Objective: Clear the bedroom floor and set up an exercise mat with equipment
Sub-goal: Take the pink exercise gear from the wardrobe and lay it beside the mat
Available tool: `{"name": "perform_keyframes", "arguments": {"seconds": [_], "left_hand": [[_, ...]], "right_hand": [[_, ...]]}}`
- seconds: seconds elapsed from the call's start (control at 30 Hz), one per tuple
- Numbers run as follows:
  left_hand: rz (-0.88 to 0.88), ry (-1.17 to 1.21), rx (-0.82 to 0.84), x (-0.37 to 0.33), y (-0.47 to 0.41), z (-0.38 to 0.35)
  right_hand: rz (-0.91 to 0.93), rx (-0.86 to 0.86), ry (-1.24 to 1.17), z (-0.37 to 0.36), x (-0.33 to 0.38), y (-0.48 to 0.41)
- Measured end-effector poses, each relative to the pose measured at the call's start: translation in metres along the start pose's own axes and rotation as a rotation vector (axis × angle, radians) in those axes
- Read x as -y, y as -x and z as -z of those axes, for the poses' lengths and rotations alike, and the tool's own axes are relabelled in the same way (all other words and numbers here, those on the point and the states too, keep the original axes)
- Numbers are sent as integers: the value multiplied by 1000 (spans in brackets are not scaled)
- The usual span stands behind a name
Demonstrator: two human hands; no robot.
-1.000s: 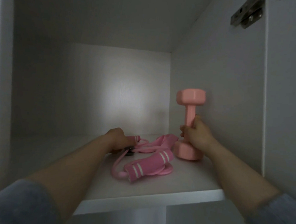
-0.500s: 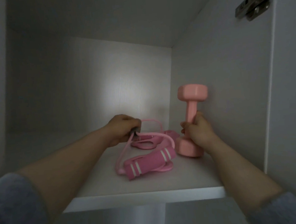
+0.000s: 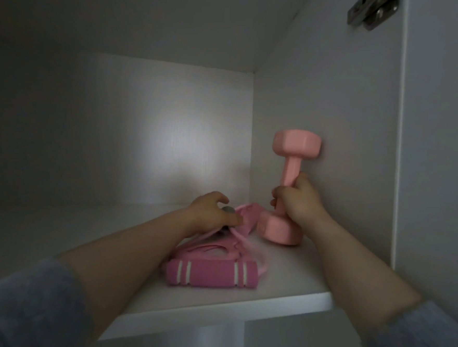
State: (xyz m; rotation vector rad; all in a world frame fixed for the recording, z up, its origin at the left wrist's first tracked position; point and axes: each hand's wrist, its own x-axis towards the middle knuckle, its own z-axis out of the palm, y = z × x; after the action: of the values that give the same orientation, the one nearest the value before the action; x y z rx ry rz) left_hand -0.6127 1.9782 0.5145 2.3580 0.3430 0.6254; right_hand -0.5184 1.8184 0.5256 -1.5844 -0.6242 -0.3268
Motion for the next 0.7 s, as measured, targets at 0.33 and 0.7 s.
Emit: {"name": "perform_keyframes", "arguments": {"seconds": [0.33, 0.7], "left_hand": [[24, -102, 121, -19, 5, 4], [29, -127, -88, -7, 10, 4]], "right_hand": [[-1, 4, -14, 2, 2, 1], [-8, 8, -14, 1, 1, 1]]}}
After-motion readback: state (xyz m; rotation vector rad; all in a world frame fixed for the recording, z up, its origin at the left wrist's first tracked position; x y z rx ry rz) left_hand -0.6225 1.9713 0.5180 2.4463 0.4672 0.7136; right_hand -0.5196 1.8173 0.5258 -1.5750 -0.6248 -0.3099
